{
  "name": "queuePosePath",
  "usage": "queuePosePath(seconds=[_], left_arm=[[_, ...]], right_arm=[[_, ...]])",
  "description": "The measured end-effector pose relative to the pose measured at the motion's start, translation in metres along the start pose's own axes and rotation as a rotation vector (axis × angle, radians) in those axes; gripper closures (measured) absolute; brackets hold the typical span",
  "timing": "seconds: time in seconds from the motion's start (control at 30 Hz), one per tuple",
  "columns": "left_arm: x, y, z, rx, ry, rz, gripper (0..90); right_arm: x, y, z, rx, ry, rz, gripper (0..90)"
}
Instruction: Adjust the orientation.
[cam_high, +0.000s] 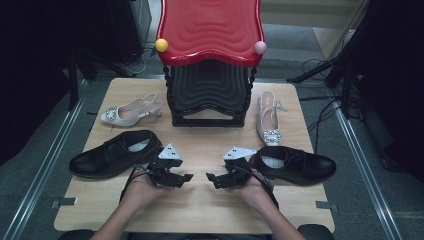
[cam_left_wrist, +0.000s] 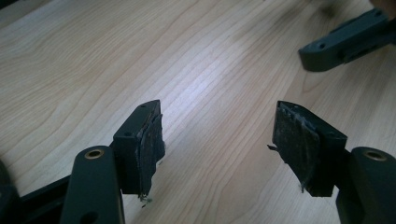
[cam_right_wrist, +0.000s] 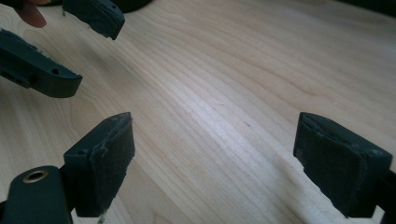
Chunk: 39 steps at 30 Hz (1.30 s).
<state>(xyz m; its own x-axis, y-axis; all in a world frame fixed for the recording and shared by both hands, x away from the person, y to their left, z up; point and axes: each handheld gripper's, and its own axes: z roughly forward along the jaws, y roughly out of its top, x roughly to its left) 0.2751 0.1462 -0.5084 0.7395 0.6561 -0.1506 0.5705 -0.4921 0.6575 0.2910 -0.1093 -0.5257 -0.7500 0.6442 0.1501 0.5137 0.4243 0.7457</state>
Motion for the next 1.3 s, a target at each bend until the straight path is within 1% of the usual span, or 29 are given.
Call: queuePosePath(seconds=[0.07,0.1,0.13,0.17,0.2,0.3,0.33,0.4,0.47,0.5,0.53,0.57,0.6,0.63,0.7,0.77,0.8,0.87,0.93,0.97,1.0,1.07,1.17,1.2,1.3], left_arm=[[0.004,0.000,-0.001,0.007,-0.015,-0.014,33.8],[0.005,0.001,-0.001,0.003,-0.021,-0.027,33.9],[0.007,0.001,-0.002,-0.002,-0.030,-0.032,33.8],[0.007,0.001,-0.003,-0.009,-0.032,-0.031,34.0],[0.007,0.001,-0.005,-0.010,-0.035,-0.030,34.5],[0.008,0.001,-0.007,-0.018,-0.042,-0.023,34.1],[0.008,0.001,-0.007,-0.018,-0.042,-0.023,33.8],[0.009,0.001,-0.008,-0.020,-0.041,-0.024,32.8],[0.010,0.002,-0.009,-0.013,-0.054,-0.037,33.0],[0.010,0.002,-0.009,-0.013,-0.054,-0.037,33.1],[0.011,0.001,-0.010,-0.015,-0.054,-0.041,33.1],[0.011,0.001,-0.010,-0.013,-0.057,-0.042,33.1],[0.011,0.001,-0.010,-0.013,-0.057,-0.042,33.0],[0.011,0.001,-0.011,-0.010,-0.058,-0.041,33.0],[0.011,0.000,-0.013,-0.009,-0.051,-0.042,33.0],[0.011,0.000,-0.014,-0.008,-0.054,-0.046,33.0],[0.011,0.000,-0.015,-0.001,-0.041,-0.038,33.4],[0.010,0.000,-0.015,0.011,-0.021,-0.026,34.5],[0.011,-0.001,-0.016,0.018,-0.022,-0.024,36.3],[0.011,-0.001,-0.016,0.018,-0.022,-0.024,36.5],[0.012,-0.003,-0.016,0.022,-0.021,-0.037,36.5],[0.013,-0.003,-0.018,0.024,-0.019,-0.042,36.7],[0.014,-0.004,-0.022,0.011,-0.017,-0.043,37.2],[0.014,-0.004,-0.024,0.007,-0.018,-0.053,37.4],[0.016,-0.004,-0.028,-0.001,-0.015,-0.061,37.5]], right_arm=[[0.001,0.001,-0.002,-0.008,-0.008,-0.003,14.4],[0.001,0.002,-0.004,-0.011,-0.008,-0.009,17.6],[0.002,0.003,-0.005,-0.011,0.007,-0.015,21.8],[0.003,0.004,-0.008,-0.015,0.022,-0.022,24.1],[0.005,0.005,-0.010,-0.024,0.031,-0.029,24.1],[0.011,0.006,-0.017,-0.025,0.032,-0.049,24.9],[0.011,0.006,-0.017,-0.025,0.032,-0.049,24.9],[0.011,0.006,-0.021,-0.021,0.040,-0.039,25.2],[0.007,0.006,-0.021,-0.009,0.058,-0.015,25.2],[0.005,0.006,-0.021,-0.003,0.067,-0.001,24.5],[0.004,0.007,-0.020,-0.001,0.068,0.012,22.7],[0.003,0.007,-0.021,-0.002,0.062,0.017,20.8],[0.003,0.007,-0.021,-0.002,0.062,0.017,20.8],[0.002,0.008,-0.021,-0.017,0.045,0.012,19.0],[0.002,0.009,-0.021,-0.020,0.045,0.001,19.8],[0.003,0.009,-0.021,-0.018,0.045,-0.005,21.4],[0.003,0.009,-0.020,-0.013,0.049,-0.016,24.5],[0.004,0.009,-0.019,-0.005,0.044,-0.028,24.9],[0.005,0.009,-0.019,0.000,0.033,-0.038,24.7],[0.006,0.009,-0.019,-0.003,0.030,-0.034,24.7],[0.005,0.010,-0.019,-0.010,0.032,-0.032,24.8],[0.005,0.011,-0.019,-0.015,0.037,-0.030,25.0],[0.004,0.012,-0.017,-0.003,0.043,-0.031,26.2],[0.004,0.012,-0.016,0.002,0.049,-0.031,27.0],[0.005,0.012,-0.013,0.016,0.071,-0.028,28.5]])
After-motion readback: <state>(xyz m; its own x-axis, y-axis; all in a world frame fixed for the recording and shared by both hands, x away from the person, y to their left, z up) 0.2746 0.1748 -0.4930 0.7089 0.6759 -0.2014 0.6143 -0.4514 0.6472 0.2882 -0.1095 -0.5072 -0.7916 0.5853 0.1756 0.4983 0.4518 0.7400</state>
